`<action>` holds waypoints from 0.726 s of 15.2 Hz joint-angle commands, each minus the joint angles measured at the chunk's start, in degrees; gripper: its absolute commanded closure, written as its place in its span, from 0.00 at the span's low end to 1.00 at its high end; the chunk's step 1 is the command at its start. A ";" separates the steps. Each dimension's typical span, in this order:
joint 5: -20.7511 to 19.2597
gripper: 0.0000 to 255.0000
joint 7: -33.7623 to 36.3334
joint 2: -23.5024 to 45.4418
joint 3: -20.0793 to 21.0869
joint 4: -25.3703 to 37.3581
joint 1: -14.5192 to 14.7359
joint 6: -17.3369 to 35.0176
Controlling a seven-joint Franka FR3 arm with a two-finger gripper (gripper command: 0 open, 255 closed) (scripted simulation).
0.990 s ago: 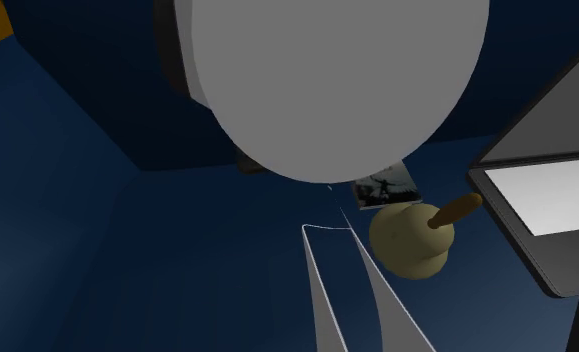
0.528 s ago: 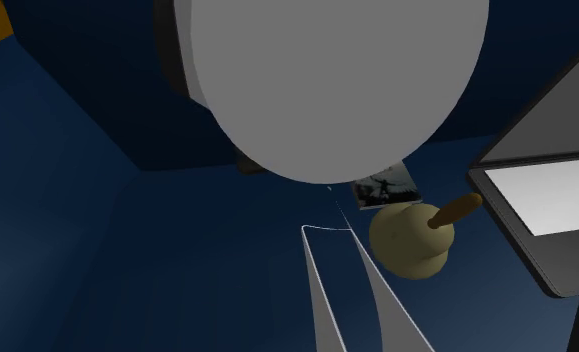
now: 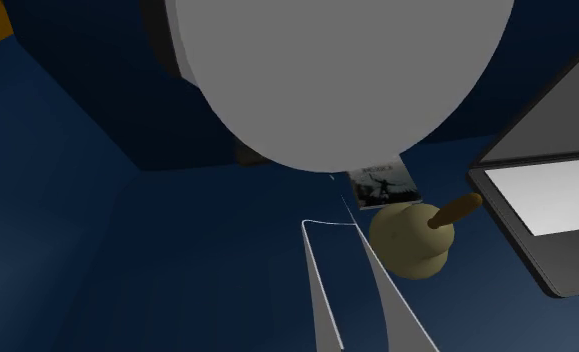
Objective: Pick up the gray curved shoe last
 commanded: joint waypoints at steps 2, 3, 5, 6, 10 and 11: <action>-0.01 1.00 0.10 0.00 0.06 2.21 0.13 -2.17; 0.00 1.00 0.12 -0.02 0.08 2.95 0.16 -2.93; 0.00 1.00 0.17 -0.01 0.11 4.51 0.24 -4.47; -0.01 1.00 0.20 0.02 0.12 5.31 0.28 -5.25; -0.07 1.00 0.30 0.19 0.17 8.00 0.44 -7.76; -0.08 1.00 0.31 0.20 0.17 8.01 0.45 -7.76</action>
